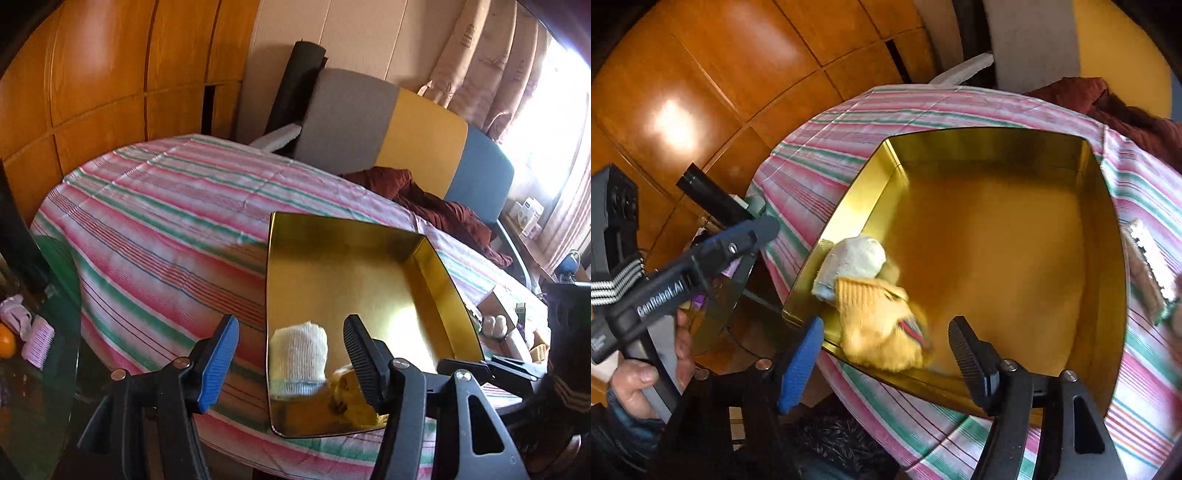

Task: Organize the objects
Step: 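Carry both socks into the gold tray and open both grippers, then move the left gripper back to the items and grasp the cracker packet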

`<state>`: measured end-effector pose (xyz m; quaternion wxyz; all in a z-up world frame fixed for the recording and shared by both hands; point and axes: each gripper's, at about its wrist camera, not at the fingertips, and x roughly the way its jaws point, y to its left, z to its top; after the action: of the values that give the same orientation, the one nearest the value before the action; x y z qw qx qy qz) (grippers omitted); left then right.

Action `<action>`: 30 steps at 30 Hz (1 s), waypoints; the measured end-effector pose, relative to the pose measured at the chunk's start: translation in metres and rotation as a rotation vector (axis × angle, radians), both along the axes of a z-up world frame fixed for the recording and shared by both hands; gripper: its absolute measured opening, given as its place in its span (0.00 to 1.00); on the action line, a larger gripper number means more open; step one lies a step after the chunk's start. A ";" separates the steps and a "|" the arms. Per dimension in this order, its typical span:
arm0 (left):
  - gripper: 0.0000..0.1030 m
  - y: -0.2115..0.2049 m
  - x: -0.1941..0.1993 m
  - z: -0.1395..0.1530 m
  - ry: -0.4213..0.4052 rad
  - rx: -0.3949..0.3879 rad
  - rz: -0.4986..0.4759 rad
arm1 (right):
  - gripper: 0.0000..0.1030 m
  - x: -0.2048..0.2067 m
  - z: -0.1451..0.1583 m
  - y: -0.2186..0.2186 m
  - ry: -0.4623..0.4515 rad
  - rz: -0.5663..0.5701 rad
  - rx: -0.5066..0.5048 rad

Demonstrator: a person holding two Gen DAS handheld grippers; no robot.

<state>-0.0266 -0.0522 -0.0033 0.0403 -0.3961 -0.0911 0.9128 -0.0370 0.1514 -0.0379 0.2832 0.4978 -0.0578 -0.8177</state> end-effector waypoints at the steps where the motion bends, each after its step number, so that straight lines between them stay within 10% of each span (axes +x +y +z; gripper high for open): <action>1: 0.58 0.001 0.000 0.002 0.004 -0.004 0.001 | 0.72 0.002 0.002 0.002 0.010 -0.011 0.004; 13: 0.58 0.038 0.009 0.016 0.045 -0.124 -0.040 | 0.79 0.024 0.025 0.016 0.201 -0.151 0.124; 30: 0.58 0.087 0.016 0.012 0.021 -0.173 -0.171 | 0.90 0.036 0.030 0.058 0.230 -0.270 0.090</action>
<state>-0.0104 0.0348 0.0085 0.0846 -0.3950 0.0226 0.9145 -0.0014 0.2096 -0.0083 0.1528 0.4009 -0.0547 -0.9016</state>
